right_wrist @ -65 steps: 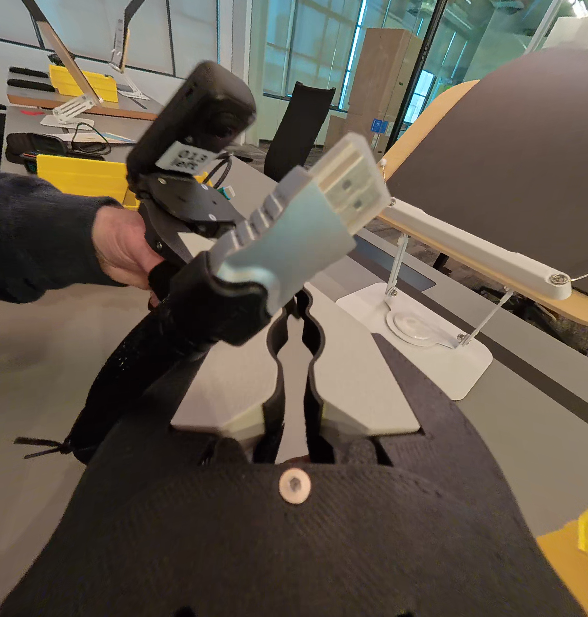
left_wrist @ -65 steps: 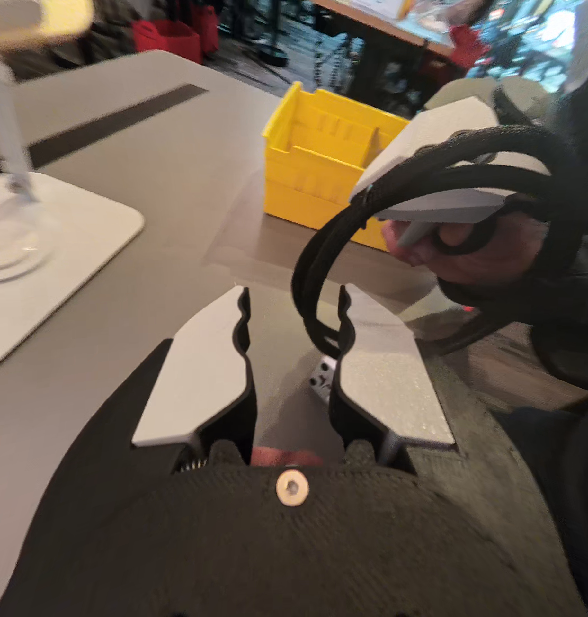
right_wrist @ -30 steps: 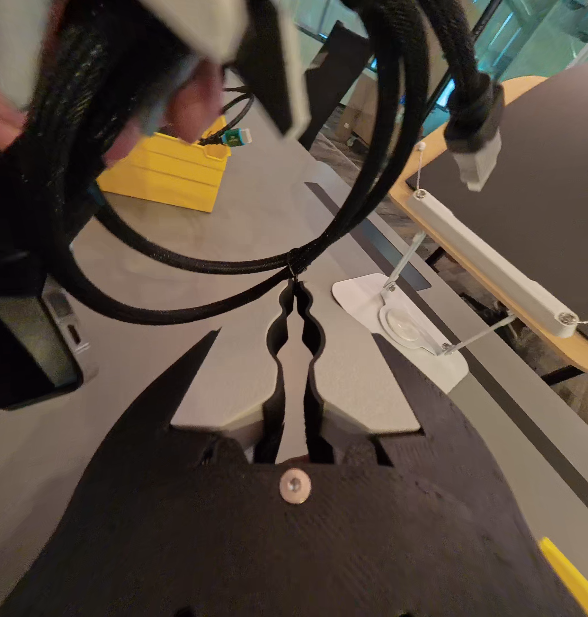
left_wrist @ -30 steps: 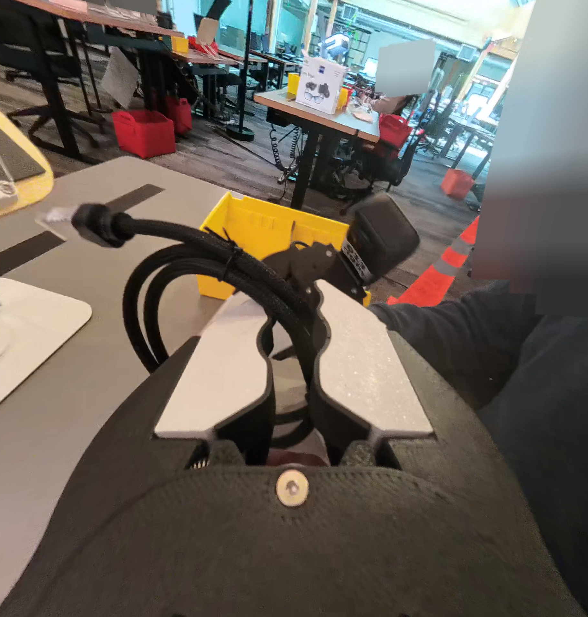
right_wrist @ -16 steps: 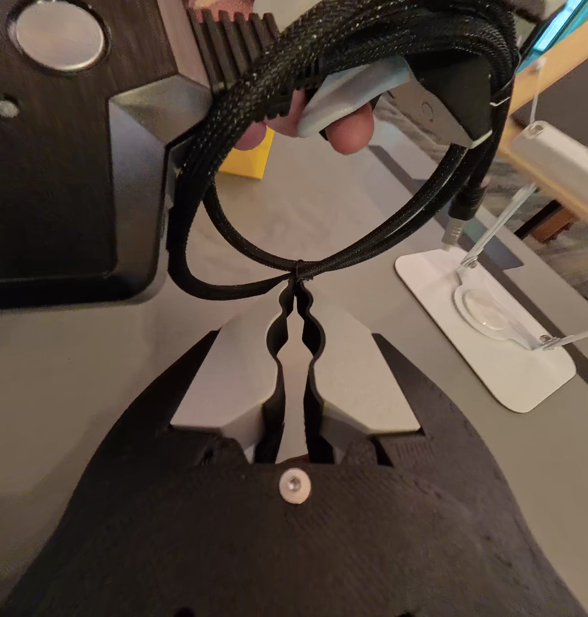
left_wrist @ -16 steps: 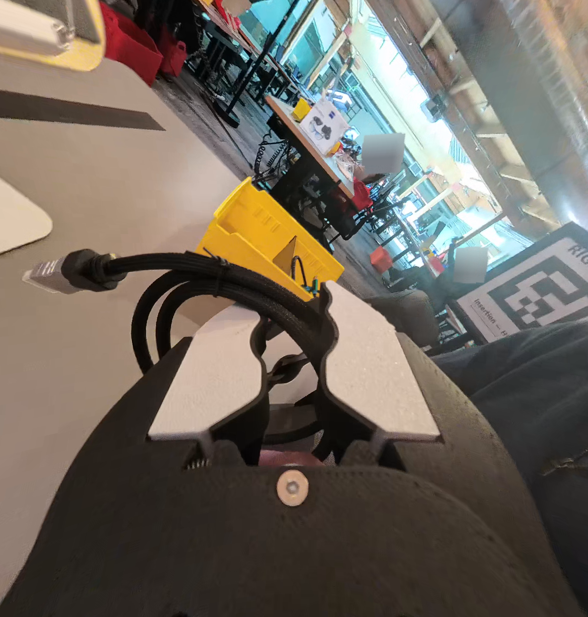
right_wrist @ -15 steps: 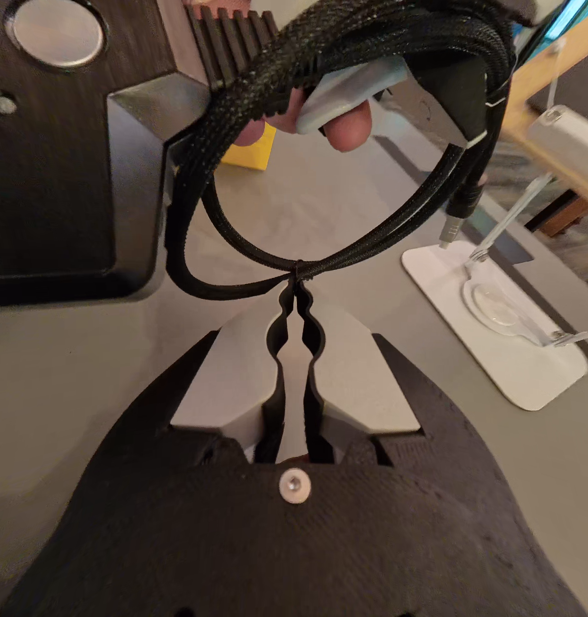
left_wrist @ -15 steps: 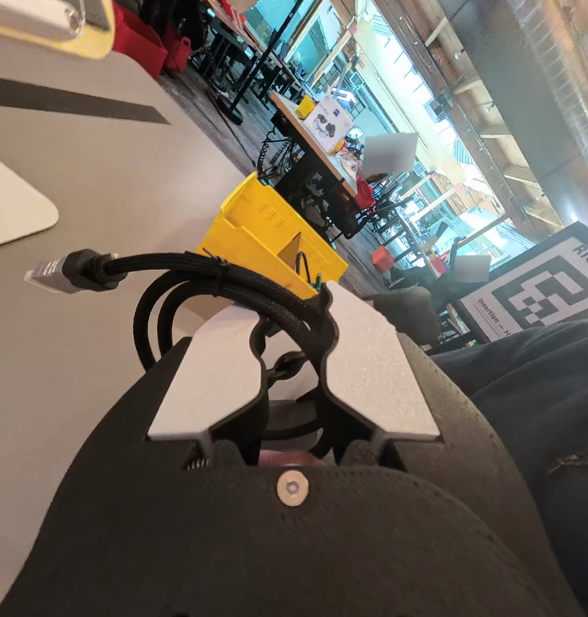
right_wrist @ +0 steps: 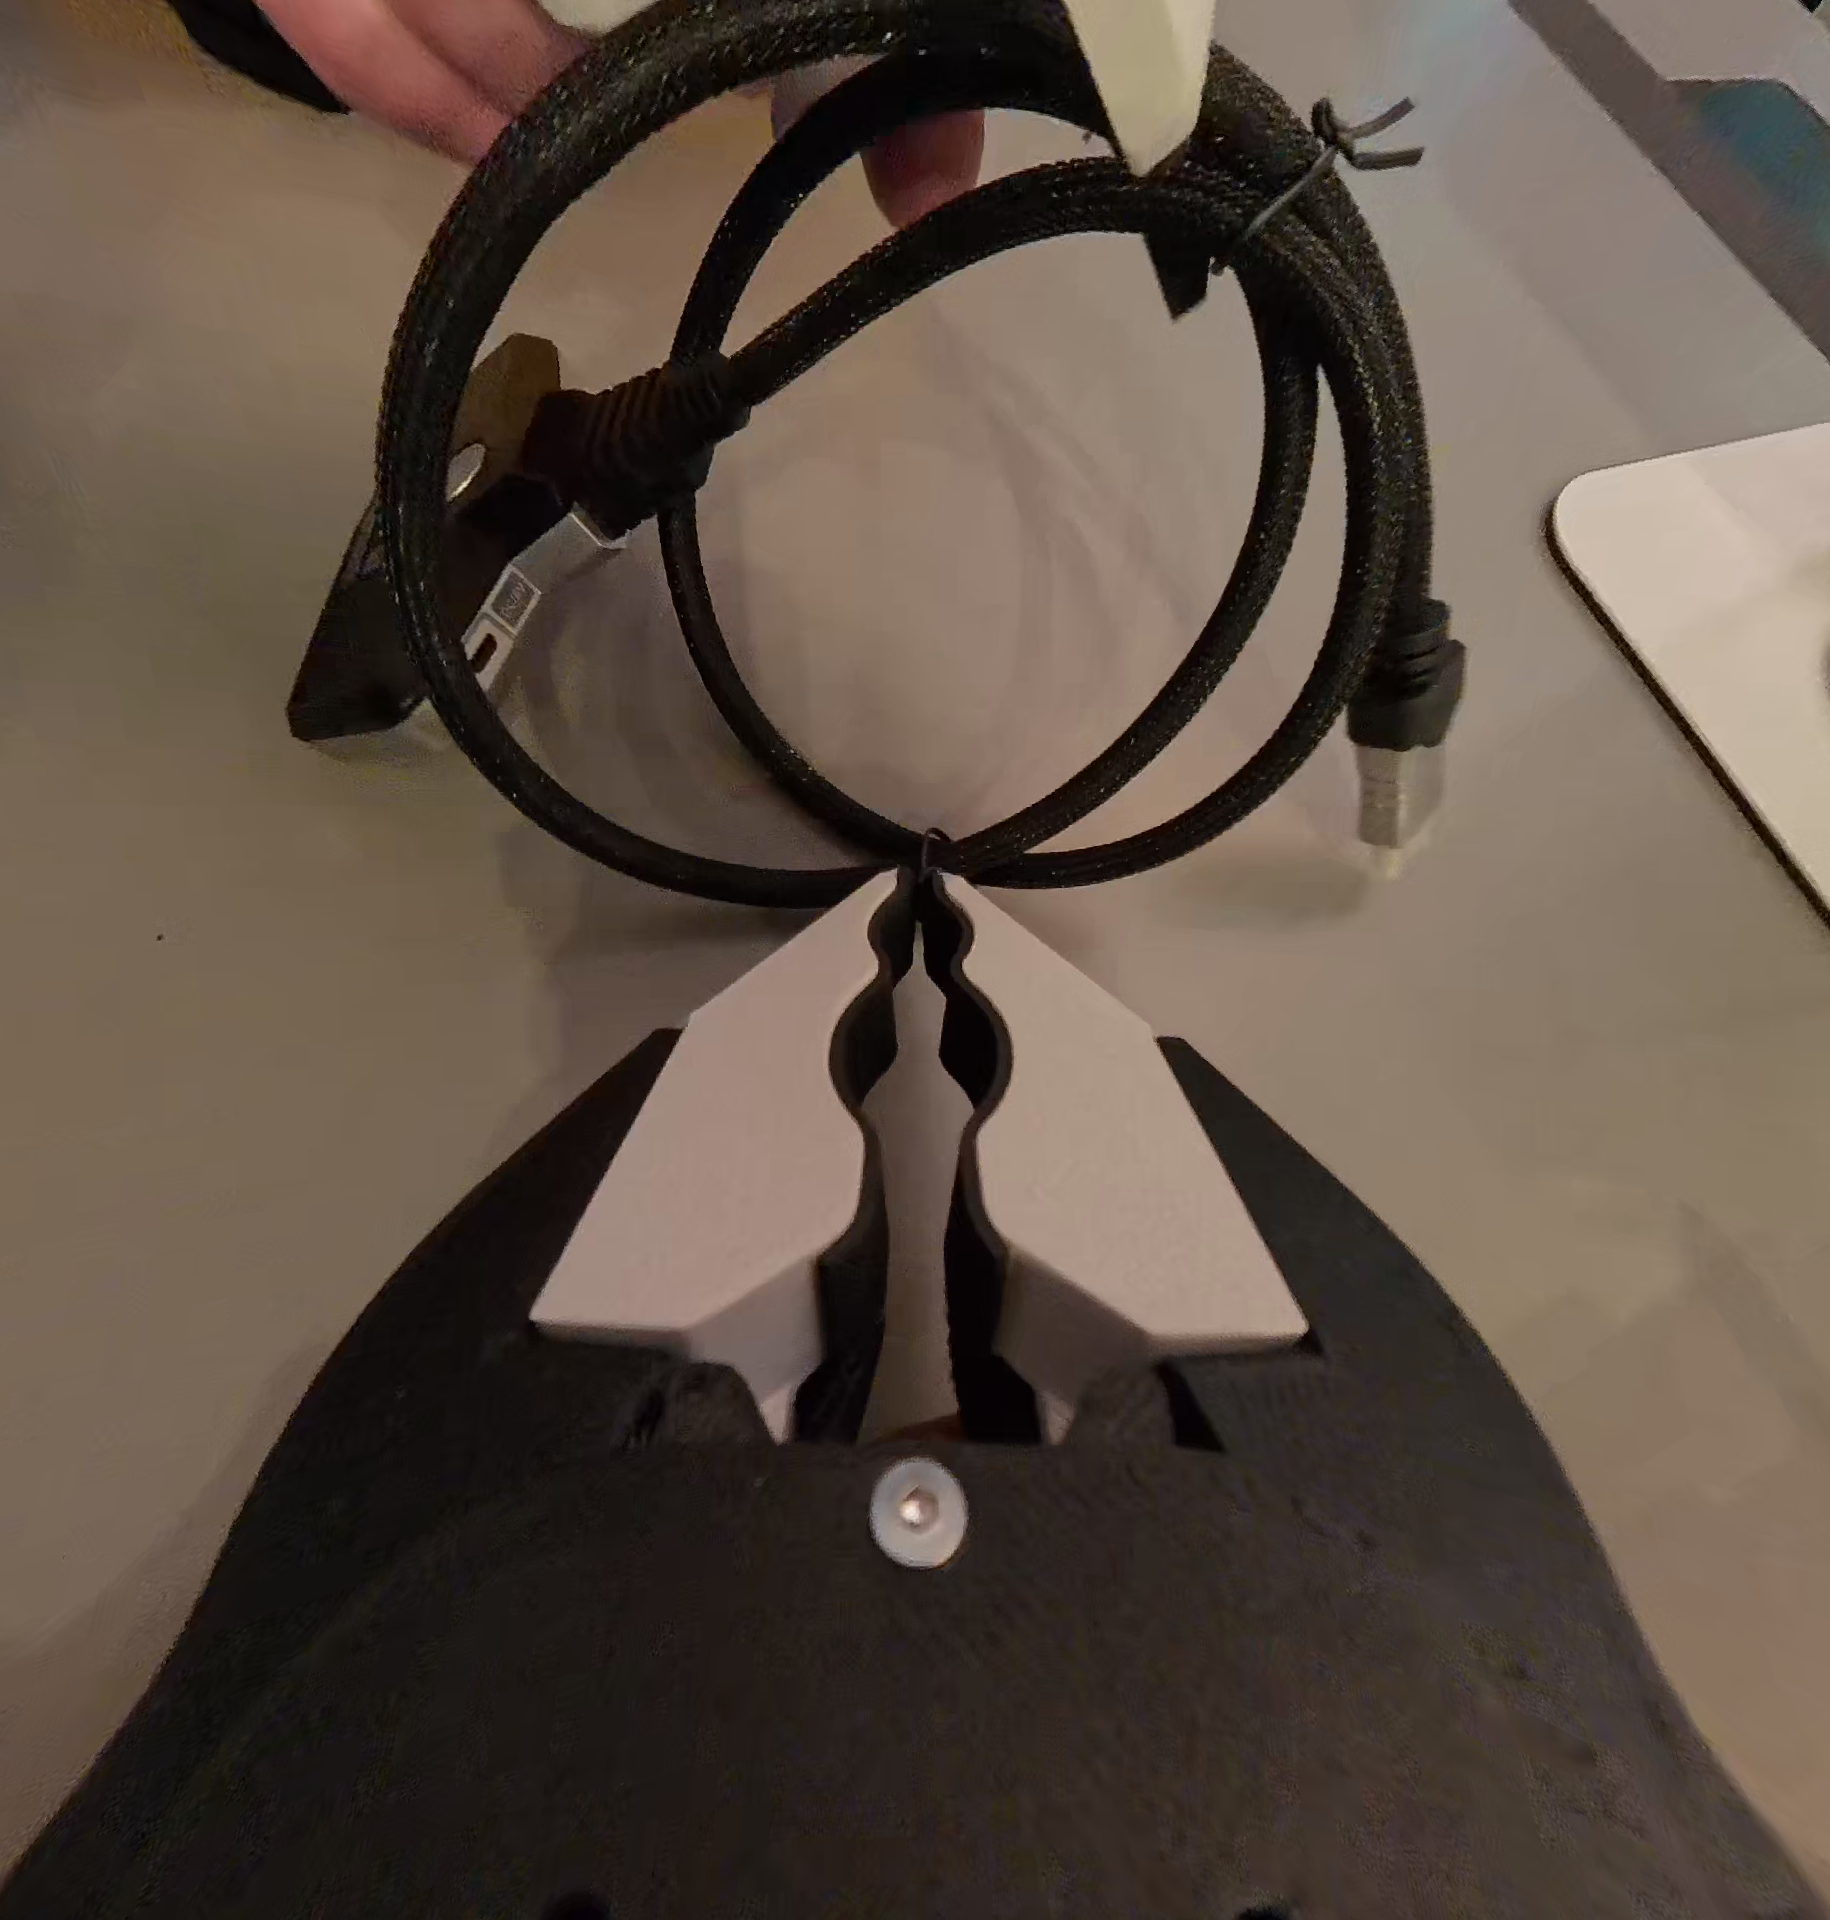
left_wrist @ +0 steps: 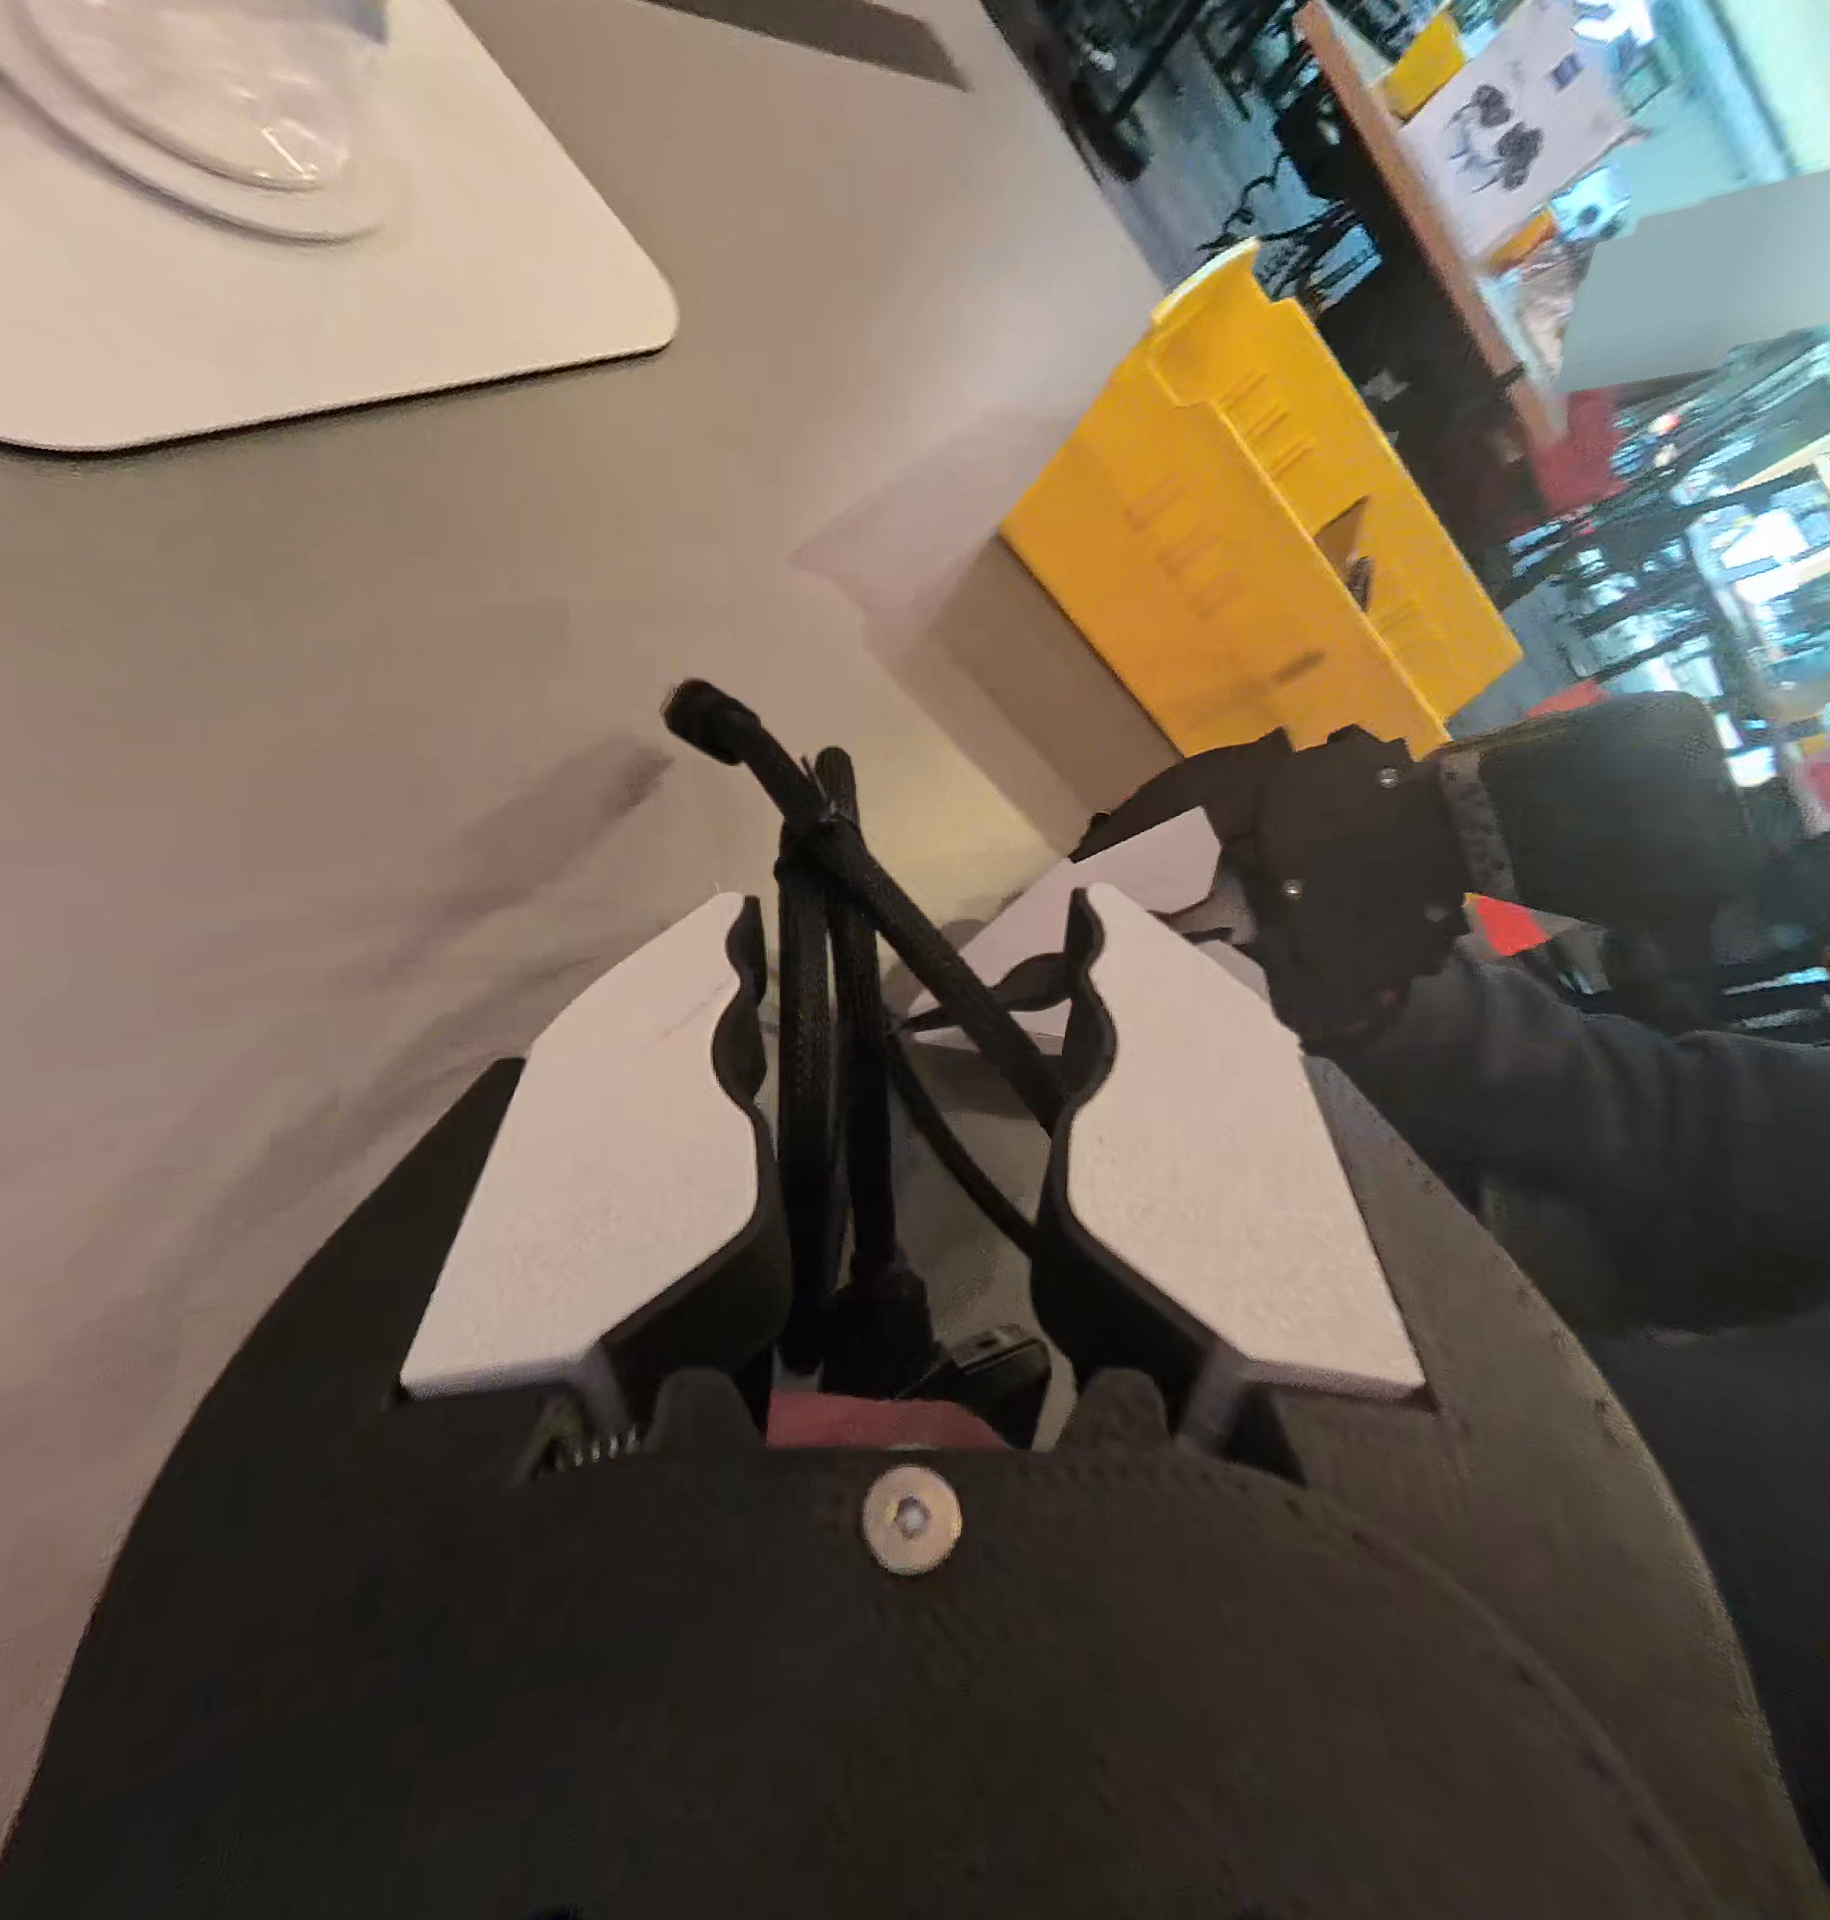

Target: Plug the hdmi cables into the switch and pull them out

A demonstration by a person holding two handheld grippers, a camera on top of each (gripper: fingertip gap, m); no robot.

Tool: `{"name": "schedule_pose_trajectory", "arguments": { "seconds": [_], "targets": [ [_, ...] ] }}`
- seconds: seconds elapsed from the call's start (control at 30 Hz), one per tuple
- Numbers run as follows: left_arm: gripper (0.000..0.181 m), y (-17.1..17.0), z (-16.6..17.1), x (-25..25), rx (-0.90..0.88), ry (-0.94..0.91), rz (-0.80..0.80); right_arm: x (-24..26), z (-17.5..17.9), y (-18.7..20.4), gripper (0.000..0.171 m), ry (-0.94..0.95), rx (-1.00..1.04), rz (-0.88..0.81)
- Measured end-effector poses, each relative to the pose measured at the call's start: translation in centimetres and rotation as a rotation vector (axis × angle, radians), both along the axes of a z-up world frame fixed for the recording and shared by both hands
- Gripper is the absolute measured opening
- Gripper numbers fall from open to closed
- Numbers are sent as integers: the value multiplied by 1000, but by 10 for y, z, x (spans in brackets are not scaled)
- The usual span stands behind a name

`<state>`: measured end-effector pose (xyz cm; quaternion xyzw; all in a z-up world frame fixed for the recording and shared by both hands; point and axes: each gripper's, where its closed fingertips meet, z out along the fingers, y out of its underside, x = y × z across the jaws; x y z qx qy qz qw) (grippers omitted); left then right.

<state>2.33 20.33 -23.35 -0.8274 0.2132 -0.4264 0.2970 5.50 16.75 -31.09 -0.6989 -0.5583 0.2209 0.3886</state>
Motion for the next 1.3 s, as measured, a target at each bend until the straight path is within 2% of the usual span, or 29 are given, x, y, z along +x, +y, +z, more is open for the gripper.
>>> {"name": "schedule_pose_trajectory", "arguments": {
  "seconds": [0.07, 0.17, 0.3, 0.4, 0.5, 0.6, 0.7, 0.77, 0.97, 1.13, 1.23, 1.3],
  "targets": [
    [54, 5, -1, -8, 25, 50, 26, 0, -1, 1, 0, -7, -12, -6],
    [59, 9, -2, -30, 168, 283, 85, 0, -1, 2, 0, -10, -20, -15],
    [67, -15, 7, -40, 297, 500, 127, 0, 1, 2, 0, -7, -17, -18],
    [68, -28, -14, -45, 292, 647, 158, -2, 3, 0, 0, -7, -13, -13],
    [67, -17, -38, -59, 269, 803, 181, -3, 0, -3, 0, -28, -8, -3],
    [59, 1, -59, -70, 233, 937, 121, -4, 0, -6, 0, -37, -8, 4],
    [27, 4, -80, -73, 183, 1056, -53, -4, 2, -9, 0, -46, -6, 24],
    [11, 7, -83, -69, 229, 1113, -135, -5, 4, -13, 0, -52, -1, 51],
    [7, 30, -85, -56, 376, 1204, -319, -15, 7, -27, 0, -106, 16, 177],
    [6, 42, -85, -22, 527, 1169, -524, -30, 5, -41, 0, -179, 49, 281],
    [6, 47, -83, -12, 580, 1154, -562, -34, 5, -38, 0, -190, 38, 277],
    [17, 53, -70, -15, 591, 1135, -469, -34, 6, -35, 0, -176, 14, 261]
  ]
}}
